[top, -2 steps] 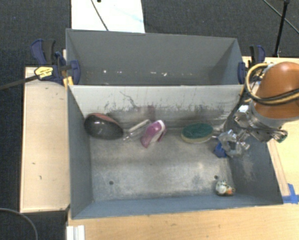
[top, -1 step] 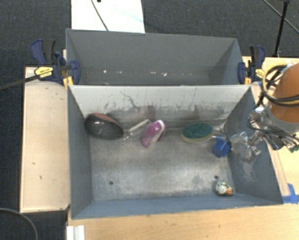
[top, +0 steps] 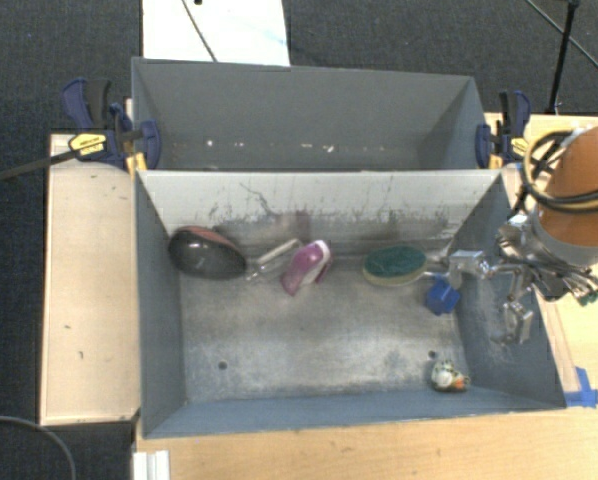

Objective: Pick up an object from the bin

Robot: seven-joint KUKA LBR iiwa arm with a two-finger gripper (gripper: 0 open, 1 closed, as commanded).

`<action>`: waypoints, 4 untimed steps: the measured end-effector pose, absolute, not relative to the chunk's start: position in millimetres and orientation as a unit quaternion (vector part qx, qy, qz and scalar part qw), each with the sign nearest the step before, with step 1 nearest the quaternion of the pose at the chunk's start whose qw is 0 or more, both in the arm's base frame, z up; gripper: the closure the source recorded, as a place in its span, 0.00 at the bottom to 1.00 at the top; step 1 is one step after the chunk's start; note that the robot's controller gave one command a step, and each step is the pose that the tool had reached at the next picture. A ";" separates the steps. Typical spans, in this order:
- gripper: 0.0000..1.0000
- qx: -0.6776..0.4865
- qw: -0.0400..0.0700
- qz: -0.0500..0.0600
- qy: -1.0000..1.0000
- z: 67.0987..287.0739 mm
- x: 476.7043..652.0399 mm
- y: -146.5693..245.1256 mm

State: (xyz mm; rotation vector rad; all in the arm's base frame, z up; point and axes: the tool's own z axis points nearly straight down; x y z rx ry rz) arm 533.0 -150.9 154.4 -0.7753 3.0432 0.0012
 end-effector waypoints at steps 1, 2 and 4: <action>0.00 -0.222 0.002 0.000 0.975 78.3 586.4 -149.9; 1.00 -0.221 0.004 -0.001 0.975 82.9 586.4 -151.1; 0.00 -0.243 0.006 -0.004 0.970 74.6 582.3 -129.3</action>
Offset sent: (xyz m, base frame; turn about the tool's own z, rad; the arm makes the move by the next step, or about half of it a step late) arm 0.0516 -0.0003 -0.0730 0.0520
